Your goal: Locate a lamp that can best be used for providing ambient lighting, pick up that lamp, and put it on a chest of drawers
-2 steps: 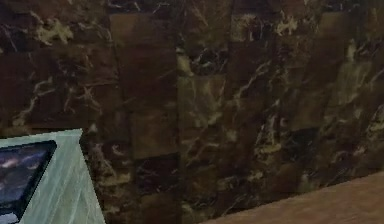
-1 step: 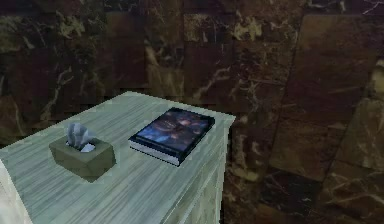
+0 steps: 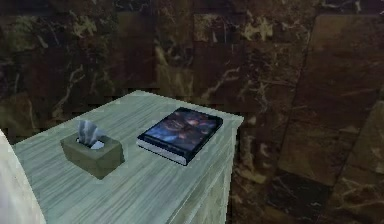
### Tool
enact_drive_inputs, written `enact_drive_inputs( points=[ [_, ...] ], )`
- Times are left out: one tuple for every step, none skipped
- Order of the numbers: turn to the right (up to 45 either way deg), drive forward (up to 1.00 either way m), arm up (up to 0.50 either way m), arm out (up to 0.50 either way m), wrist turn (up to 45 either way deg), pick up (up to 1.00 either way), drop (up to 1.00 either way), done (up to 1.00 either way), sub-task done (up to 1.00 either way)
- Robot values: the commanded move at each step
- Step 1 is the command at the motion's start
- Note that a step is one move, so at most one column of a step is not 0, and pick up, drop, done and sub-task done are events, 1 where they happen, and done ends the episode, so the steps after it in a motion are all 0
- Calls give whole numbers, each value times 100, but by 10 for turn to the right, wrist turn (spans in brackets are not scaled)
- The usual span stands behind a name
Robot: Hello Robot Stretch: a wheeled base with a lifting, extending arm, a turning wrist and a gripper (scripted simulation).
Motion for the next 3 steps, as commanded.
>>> enact_drive_inputs(
  points=[
    [-450,0,0,0,0,0,0,0,0],
    [-450,0,0,0,0,0,0,0,0],
    [-450,0,0,0,0,0,0,0,0]
  ],
)
